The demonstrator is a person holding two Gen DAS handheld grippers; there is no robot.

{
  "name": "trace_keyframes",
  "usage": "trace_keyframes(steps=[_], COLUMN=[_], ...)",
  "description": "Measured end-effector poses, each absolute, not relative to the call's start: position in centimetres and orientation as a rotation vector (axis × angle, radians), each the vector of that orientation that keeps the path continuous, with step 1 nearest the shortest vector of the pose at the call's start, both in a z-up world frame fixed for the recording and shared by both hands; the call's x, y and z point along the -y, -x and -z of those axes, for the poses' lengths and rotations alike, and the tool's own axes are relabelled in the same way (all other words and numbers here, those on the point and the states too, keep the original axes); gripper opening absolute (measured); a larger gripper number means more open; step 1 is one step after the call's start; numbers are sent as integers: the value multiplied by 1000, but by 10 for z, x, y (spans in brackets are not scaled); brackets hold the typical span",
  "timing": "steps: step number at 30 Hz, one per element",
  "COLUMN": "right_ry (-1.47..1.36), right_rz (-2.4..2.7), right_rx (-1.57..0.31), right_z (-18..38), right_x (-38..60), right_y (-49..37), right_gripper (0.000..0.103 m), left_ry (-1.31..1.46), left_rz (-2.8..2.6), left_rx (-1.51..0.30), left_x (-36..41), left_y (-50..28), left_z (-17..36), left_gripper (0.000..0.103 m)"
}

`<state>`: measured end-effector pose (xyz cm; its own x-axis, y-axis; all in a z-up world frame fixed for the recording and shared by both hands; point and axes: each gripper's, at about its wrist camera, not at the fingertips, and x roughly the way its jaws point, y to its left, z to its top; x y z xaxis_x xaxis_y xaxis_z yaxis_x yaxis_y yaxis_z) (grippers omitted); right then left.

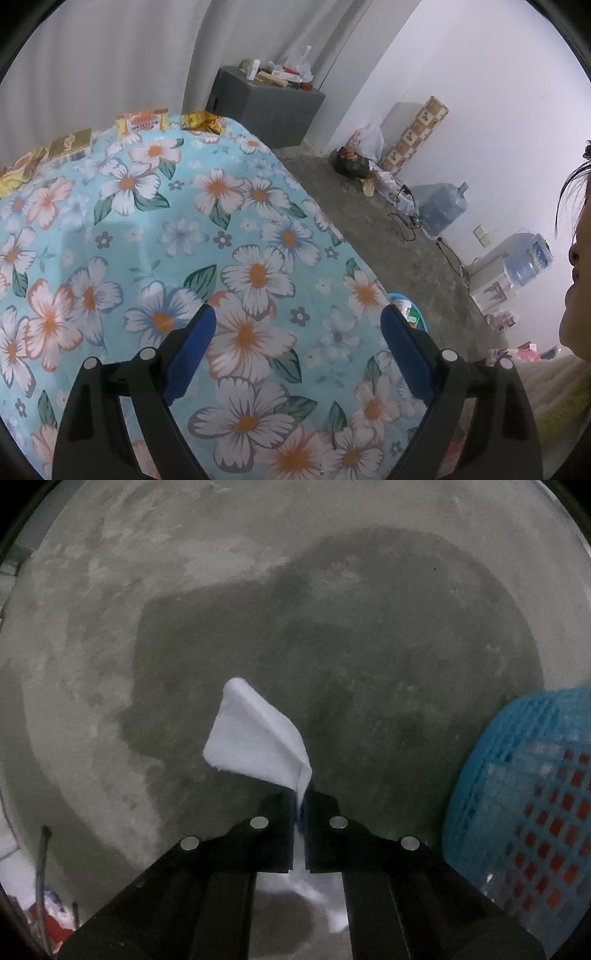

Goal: Collect trash
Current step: 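Carry a white tissue in the right tool and drop it into the wastebasket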

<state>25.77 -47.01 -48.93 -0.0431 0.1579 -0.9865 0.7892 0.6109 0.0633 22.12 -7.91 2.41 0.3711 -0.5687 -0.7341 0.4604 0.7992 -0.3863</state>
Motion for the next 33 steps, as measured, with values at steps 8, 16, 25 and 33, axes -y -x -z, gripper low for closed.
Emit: trace_keyframes(steps=[8,16,25,33], right_ry=[-758,-730,-754,-733], right_rz=[345,301,650,679], right_rx=[-1304,-999,-1000,-1119], right_z=[359,172,174,242], right_x=[426,437,534,562], right_y=[-222,-99,-2,-32], right_gripper=[1,1,1,47], left_ry=[165,200,130,54], left_rz=[711,795,788,765], left_rx=[-928,-859,-805,-801], left_x=[68,70,75,83], left_y=[-205,-189,-163,-131], left_z=[-38,-53,-65,-64], left_gripper=[88,88,88,89])
